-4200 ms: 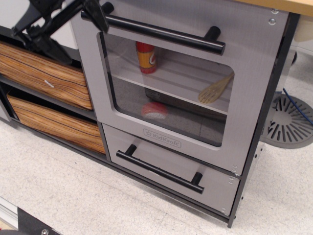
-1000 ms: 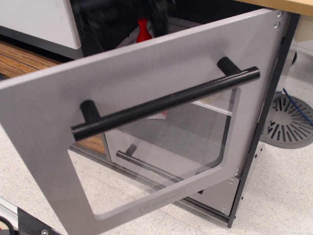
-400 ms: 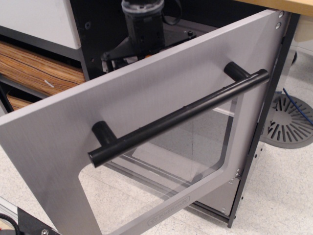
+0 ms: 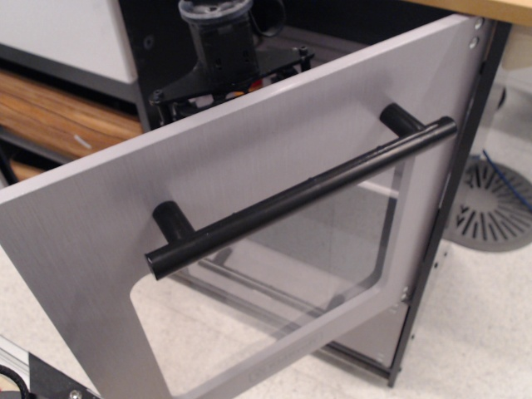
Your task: Open oven
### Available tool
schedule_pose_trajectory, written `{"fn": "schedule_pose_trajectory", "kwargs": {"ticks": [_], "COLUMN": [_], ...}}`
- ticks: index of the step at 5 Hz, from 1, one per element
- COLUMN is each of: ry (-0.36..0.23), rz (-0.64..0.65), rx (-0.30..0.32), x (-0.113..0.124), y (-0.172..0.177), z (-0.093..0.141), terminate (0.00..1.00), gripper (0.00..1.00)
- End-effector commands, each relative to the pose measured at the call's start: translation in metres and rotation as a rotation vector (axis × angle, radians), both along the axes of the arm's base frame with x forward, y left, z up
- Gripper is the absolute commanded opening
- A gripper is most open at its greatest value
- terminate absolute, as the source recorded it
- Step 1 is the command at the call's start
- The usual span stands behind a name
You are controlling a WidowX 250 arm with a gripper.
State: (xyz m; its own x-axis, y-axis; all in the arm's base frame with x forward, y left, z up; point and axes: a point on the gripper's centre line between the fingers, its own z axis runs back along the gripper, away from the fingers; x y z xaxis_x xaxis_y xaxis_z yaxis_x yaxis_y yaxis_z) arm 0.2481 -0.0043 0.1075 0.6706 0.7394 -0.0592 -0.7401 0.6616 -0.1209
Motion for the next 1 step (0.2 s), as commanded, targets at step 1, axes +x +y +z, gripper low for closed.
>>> {"fn": "schedule_pose_trajectory", "kwargs": {"ticks": [1], "ry": [-0.043], "rz": [0.0], "rx": [0.002], "x": [0.0001], "y": [0.0099], "z": [0.0144], "terminate": [1.0], "gripper": [1.0]}}
